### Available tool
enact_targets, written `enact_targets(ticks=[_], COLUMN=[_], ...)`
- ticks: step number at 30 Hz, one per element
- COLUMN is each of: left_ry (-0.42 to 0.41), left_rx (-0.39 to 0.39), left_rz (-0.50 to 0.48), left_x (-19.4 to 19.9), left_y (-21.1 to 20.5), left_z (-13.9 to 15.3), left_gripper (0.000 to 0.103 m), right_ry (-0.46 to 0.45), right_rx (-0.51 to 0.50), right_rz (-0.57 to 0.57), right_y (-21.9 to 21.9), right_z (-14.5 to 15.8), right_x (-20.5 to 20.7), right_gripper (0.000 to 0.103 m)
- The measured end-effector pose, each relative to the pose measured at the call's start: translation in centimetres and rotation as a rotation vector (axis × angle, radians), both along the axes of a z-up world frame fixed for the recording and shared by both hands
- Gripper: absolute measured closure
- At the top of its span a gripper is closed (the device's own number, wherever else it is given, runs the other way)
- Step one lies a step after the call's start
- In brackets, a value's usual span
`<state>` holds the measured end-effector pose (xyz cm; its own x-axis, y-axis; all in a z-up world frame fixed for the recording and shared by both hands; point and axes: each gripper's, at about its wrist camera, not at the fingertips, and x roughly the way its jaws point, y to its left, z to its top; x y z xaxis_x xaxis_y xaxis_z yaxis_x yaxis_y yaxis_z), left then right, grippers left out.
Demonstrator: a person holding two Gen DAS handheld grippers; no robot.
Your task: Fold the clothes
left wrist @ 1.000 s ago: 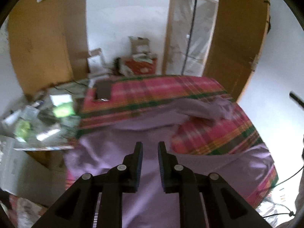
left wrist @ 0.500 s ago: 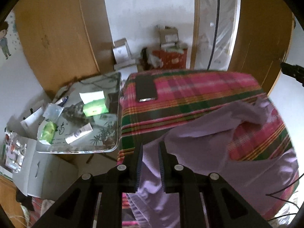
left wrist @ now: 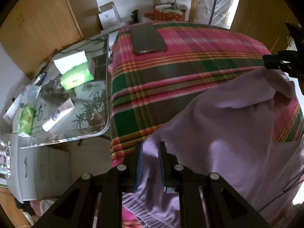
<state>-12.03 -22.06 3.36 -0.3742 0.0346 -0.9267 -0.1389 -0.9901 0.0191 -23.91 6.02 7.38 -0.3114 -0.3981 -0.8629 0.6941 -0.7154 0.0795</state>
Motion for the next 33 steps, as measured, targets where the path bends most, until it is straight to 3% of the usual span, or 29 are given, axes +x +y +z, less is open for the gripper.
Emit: enact_targets(ticks=[9,28,33], left_ry=[-0.035,-0.03,-0.04], left_rx=[0.012,-0.011,0.048], left_rz=[-0.016,-0.096,-0.094], left_x=[-0.9,0.2,0.6], left_y=[-0.8,-0.5,-1.1], left_z=[-2.2,-2.6,-2.8], left_gripper=[0.081,0.075,0.076], right_ry=[-0.06,-0.126,-0.133], right_rx=[0.091,0.069,0.064], right_rz=[0.083,0.102,0.091], right_y=[-1.4,-0.5,-0.3], right_z=[-3.8,-5.1,-5.2], right_x=[-0.7,-0.3,-0.3], right_gripper=[0.07,0.07,0.07])
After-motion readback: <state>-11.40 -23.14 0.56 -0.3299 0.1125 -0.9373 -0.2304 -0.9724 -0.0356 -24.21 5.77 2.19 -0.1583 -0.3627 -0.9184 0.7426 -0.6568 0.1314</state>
